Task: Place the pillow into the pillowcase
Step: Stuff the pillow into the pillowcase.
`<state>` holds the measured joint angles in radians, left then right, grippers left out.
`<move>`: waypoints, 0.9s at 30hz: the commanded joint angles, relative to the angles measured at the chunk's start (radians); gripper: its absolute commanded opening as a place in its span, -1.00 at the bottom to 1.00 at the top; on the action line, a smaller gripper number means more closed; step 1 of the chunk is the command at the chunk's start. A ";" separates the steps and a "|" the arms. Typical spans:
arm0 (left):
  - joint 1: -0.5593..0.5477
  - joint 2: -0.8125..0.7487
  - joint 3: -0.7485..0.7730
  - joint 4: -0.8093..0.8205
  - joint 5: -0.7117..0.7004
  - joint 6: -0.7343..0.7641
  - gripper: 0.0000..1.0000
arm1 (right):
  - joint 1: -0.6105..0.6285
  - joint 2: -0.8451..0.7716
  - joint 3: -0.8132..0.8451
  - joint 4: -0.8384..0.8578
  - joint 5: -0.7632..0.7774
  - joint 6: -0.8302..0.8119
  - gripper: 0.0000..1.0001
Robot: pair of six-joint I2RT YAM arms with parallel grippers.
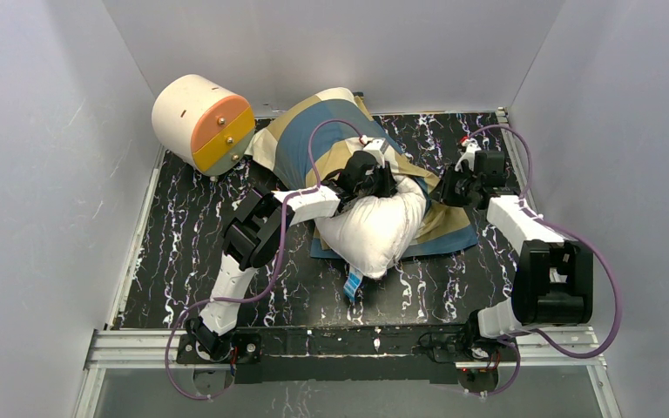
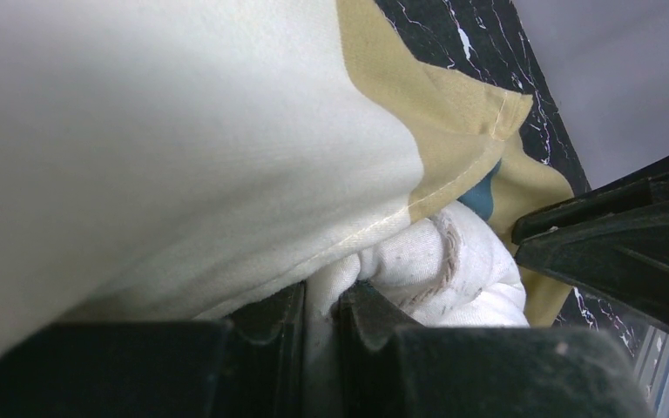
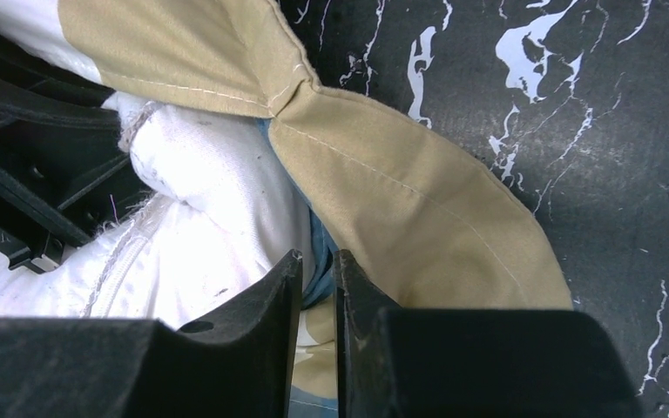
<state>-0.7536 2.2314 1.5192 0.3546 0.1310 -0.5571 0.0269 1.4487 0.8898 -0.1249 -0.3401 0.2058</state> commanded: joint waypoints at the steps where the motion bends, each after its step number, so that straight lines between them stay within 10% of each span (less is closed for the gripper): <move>1: 0.114 0.157 -0.126 -0.444 -0.191 0.077 -1.00 | 0.012 0.025 0.001 0.042 -0.026 -0.006 -0.46; 21: 0.111 0.135 -0.139 -0.434 -0.188 0.069 -1.00 | 0.100 0.246 0.048 0.090 0.024 -0.010 -0.32; 23: 0.111 0.134 -0.140 -0.434 -0.191 0.069 -1.00 | 0.105 0.271 0.061 0.076 0.043 -0.006 -0.43; 25: 0.111 0.132 -0.141 -0.435 -0.194 0.071 -1.00 | 0.106 0.278 0.069 0.067 0.058 -0.004 -0.97; 27: 0.111 0.131 -0.137 -0.436 -0.197 0.072 -1.00 | 0.106 0.246 0.084 0.029 0.086 -0.002 -0.97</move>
<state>-0.7498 2.2215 1.5124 0.3412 0.1242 -0.5541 0.1204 1.7065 0.9295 -0.0532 -0.3161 0.2066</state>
